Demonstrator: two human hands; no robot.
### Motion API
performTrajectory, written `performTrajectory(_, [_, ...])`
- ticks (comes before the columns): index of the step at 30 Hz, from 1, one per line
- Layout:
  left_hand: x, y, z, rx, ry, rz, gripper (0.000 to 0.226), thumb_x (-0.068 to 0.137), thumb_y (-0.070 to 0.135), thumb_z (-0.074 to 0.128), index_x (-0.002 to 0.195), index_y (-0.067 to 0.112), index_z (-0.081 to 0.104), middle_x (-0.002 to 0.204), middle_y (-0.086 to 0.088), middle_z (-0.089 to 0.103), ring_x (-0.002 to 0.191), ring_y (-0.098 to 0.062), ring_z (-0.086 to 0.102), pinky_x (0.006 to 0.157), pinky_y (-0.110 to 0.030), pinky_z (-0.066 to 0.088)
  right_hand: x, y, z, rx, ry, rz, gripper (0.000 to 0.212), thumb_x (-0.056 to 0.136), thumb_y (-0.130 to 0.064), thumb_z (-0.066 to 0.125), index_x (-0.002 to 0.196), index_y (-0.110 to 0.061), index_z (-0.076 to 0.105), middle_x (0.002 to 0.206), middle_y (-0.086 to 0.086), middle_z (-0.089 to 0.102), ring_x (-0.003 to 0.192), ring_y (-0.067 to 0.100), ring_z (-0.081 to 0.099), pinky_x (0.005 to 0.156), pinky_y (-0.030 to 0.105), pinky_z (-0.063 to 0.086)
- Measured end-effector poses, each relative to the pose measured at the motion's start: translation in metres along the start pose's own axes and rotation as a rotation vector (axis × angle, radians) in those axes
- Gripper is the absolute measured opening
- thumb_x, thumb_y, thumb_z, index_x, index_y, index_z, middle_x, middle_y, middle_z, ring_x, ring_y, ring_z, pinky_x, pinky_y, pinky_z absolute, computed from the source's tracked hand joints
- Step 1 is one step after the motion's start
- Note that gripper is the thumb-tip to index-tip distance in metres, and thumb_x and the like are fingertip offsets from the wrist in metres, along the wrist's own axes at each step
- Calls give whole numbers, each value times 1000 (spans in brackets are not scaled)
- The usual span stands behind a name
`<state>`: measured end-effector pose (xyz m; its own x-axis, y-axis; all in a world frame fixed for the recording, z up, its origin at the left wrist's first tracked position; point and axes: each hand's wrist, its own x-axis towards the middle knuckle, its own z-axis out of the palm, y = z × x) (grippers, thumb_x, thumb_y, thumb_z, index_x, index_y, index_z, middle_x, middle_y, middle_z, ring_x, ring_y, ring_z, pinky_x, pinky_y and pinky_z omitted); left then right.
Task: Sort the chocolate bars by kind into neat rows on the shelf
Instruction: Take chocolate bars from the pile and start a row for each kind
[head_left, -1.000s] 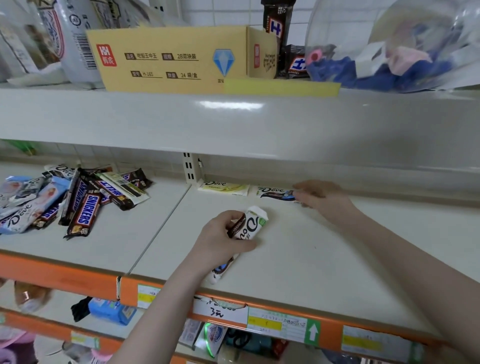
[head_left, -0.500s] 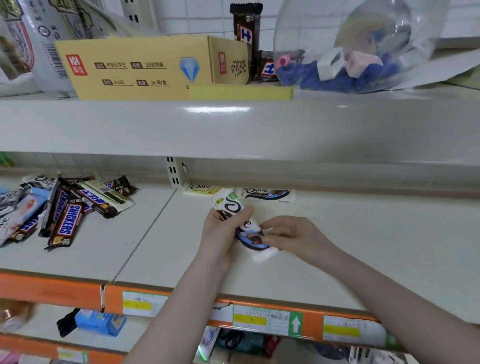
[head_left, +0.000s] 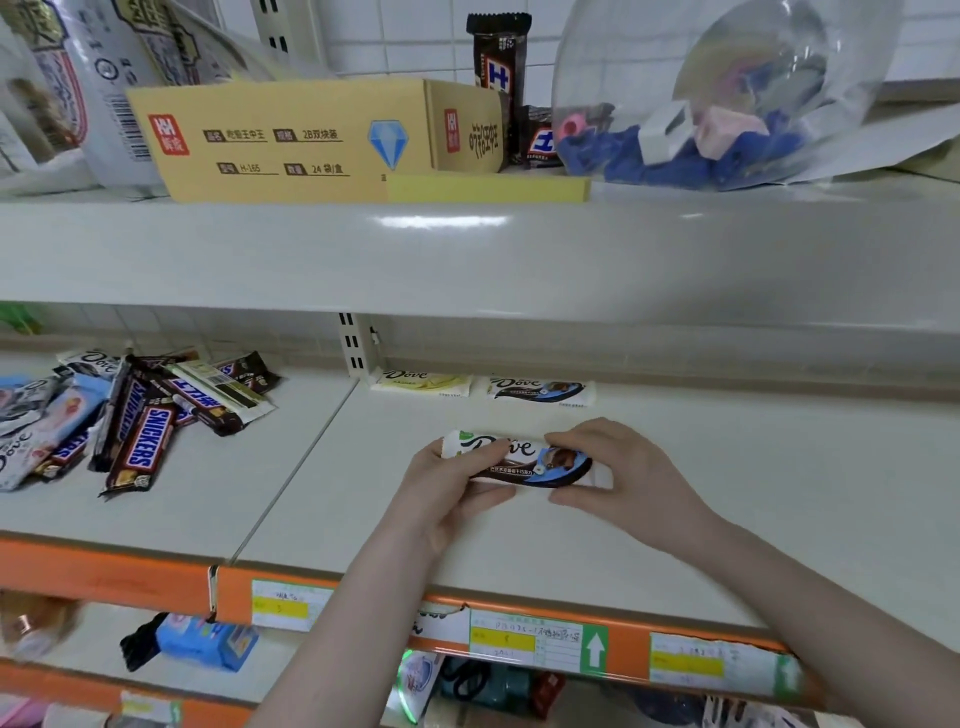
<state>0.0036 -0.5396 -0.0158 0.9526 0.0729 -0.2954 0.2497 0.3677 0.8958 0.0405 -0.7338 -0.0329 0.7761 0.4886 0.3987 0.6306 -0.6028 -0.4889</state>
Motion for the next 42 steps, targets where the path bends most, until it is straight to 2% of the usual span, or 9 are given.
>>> performTrajectory(5, [1, -8, 2, 22, 27, 56, 19, 81, 4, 68, 99, 1, 63, 95, -15, 73, 83, -24, 71, 72, -33, 60, 7, 10, 1, -266, 79, -127, 49, 66, -49, 62, 103, -18, 68, 95, 0, 70, 86, 23, 65, 79, 32, 45])
performTrajectory(10, [3, -12, -8, 966, 423, 519, 37, 85, 29, 62, 119, 20, 54, 112, 4, 60, 103, -16, 58, 82, -26, 43, 31, 16, -3, -271, 192, -62, 38, 59, -31, 70, 93, -13, 72, 93, 5, 72, 83, 27, 65, 80, 29, 44])
performTrajectory(13, [0, -19, -19, 1308, 444, 618, 45, 89, 34, 54, 129, 15, 49, 123, -3, 55, 113, -23, 52, 89, -30, 40, 50, 25, -1, -305, 203, 12, 40, 61, -29, 68, 99, -17, 72, 94, 3, 72, 85, 28, 64, 71, 18, 33])
performTrajectory(17, [0, -28, -28, 1502, 422, 641, 36, 75, 35, 62, 100, 9, 67, 90, -8, 68, 81, -30, 65, 66, -34, 52, 66, 36, 11, -300, 163, 125, 31, 70, -25, 70, 101, -24, 68, 90, 0, 70, 89, 27, 59, 67, 29, 40])
performTrajectory(20, [2, -28, -28, 1562, 412, 627, 35, 67, 38, 63, 88, 11, 70, 79, -5, 68, 70, -28, 66, 58, -32, 53, 75, 40, 19, -278, 146, 130, 27, 72, -25, 69, 98, -22, 69, 89, 2, 70, 87, 27, 58, 65, 30, 39])
performTrajectory(24, [1, -30, -26, 1549, 398, 579, 41, 84, 37, 57, 115, 11, 61, 109, -7, 63, 102, -30, 59, 83, -37, 46, 79, 43, 26, -268, 109, 134, 24, 73, -24, 69, 97, -19, 70, 97, 2, 72, 92, 28, 59, 72, 31, 41])
performTrajectory(28, [2, -29, -25, 1527, 393, 597, 45, 88, 38, 51, 126, 14, 54, 121, -5, 58, 113, -27, 52, 91, -35, 41, 78, 49, 29, -240, 129, 159, 29, 73, -21, 71, 102, -19, 69, 104, 1, 71, 98, 28, 59, 80, 32, 42])
performTrajectory(35, [5, -33, -26, 1525, 384, 602, 41, 86, 36, 52, 117, 10, 59, 113, -9, 62, 106, -30, 56, 87, -37, 44, 76, 60, 33, -257, 95, 170, 30, 75, -14, 69, 105, -14, 69, 110, 1, 69, 94, 29, 59, 73, 18, 27])
performTrajectory(42, [-4, -26, -27, 1584, 423, 563, 46, 92, 43, 43, 129, 17, 48, 125, -1, 54, 116, -22, 48, 92, -31, 38, 69, 42, 26, -244, 151, 189, 35, 77, -31, 50, 102, -18, 69, 99, 6, 70, 87, 32, 60, 78, 28, 40])
